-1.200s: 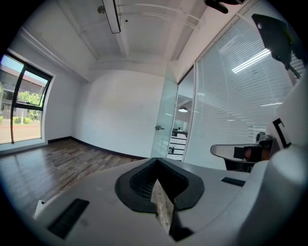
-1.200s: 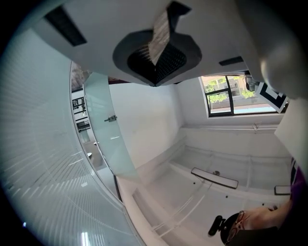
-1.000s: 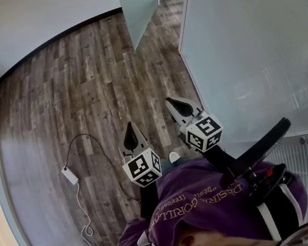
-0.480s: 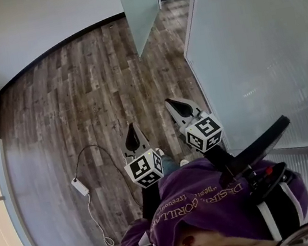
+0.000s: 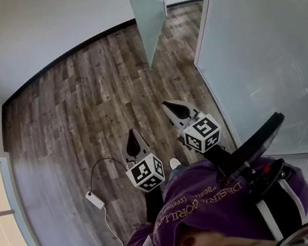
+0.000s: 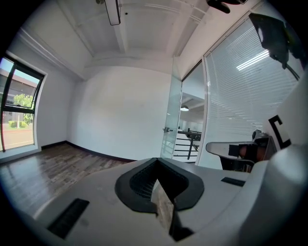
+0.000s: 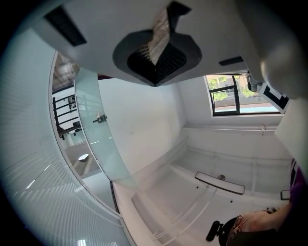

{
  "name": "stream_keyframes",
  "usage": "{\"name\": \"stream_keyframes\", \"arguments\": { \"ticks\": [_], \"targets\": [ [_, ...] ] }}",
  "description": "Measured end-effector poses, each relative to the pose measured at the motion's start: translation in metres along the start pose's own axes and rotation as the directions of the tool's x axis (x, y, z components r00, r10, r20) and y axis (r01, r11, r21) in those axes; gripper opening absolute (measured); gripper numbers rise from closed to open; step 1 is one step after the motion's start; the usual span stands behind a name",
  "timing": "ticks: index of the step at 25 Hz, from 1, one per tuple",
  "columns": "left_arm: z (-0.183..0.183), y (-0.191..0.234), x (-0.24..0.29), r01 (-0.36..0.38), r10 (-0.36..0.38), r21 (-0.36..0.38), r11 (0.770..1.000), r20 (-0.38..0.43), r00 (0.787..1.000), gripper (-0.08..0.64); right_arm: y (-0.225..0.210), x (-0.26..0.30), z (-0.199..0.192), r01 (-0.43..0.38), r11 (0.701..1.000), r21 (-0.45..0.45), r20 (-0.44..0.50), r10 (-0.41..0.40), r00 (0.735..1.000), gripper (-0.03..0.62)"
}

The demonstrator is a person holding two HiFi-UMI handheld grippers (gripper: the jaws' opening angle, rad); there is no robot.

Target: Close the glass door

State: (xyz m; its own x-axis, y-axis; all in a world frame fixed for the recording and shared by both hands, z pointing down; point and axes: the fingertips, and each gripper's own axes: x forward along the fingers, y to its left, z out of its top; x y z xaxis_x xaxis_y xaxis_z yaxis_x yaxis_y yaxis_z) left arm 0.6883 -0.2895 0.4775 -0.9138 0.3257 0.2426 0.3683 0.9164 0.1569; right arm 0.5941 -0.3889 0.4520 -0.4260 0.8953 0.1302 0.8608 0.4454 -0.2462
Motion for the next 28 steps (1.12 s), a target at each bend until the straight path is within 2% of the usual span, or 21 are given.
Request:
{"name": "stream_keyframes", "arguments": {
  "ticks": [5, 11, 18, 28],
  "targets": [
    [0.004, 0.032, 0.023, -0.004, 0.004, -0.015, 1.000, -0.013, 1.000, 0.000, 0.009, 0.032, -0.006, 0.002, 1.000, 0.007, -0.027, -0.002, 1.000, -0.004],
    [0.003, 0.041, 0.047, 0.011, -0.012, -0.037, 0.999, -0.027, 1.000, 0.000, -0.001, 0.060, -0.004, 0.018, 1.000, 0.004, -0.044, -0.018, 0.999, -0.004],
    [0.009, 0.067, 0.082, -0.049, 0.048, -0.062, 0.997, -0.018, 0.999, 0.000, -0.009, 0.113, 0.002, -0.046, 0.999, -0.009, -0.053, 0.046, 0.998, -0.003],
    [0.050, 0.083, 0.165, -0.108, 0.109, -0.068, 0.992, 0.014, 0.994, 0.000, -0.051, 0.195, 0.036, -0.113, 0.993, -0.019, -0.057, 0.112, 0.992, -0.004]
  ]
}}
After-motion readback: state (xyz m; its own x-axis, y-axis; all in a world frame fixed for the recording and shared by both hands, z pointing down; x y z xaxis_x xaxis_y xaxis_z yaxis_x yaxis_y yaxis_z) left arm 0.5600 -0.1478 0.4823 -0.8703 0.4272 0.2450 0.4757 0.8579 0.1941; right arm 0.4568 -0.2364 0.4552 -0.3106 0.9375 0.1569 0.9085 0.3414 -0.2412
